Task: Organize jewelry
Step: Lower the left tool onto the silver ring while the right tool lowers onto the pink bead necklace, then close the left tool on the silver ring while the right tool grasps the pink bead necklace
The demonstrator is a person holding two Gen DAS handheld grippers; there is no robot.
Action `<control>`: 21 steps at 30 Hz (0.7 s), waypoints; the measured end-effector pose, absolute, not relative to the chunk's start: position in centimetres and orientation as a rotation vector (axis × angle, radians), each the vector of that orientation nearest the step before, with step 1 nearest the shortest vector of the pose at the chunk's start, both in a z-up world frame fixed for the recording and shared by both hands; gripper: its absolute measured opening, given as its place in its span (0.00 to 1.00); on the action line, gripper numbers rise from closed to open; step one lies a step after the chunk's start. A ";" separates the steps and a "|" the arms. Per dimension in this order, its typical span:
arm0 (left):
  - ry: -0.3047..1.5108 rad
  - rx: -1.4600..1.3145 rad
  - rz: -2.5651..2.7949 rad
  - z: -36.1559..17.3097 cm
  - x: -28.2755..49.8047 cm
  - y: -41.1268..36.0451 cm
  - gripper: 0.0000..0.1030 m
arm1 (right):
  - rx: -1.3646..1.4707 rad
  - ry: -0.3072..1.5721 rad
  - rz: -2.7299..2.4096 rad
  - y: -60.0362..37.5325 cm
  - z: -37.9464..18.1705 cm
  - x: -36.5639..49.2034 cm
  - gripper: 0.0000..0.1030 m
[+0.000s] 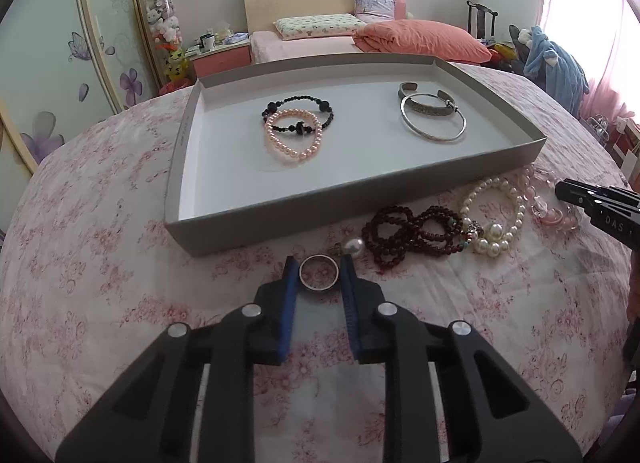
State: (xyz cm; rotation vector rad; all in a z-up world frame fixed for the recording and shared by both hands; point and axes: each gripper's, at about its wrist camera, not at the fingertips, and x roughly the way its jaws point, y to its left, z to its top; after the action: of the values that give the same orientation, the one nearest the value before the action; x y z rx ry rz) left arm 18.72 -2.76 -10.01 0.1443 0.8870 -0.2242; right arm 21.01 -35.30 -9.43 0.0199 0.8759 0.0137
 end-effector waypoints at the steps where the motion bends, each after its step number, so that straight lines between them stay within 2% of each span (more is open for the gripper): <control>1: 0.887 0.149 -0.211 -10.0 18.6 -2.5 0.22 | 0.018 0.876 0.018 -35.1 -9.4 21.0 0.15; 21: 0.891 0.116 -0.188 -10.0 18.0 -1.1 0.23 | 0.014 0.877 0.033 -34.5 -9.5 21.1 0.16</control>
State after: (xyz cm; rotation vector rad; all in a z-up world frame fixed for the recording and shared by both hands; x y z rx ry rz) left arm 18.01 -1.10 -9.98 0.1158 0.8911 -0.1876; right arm 21.13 -34.52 -9.45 0.0142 0.8771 0.0329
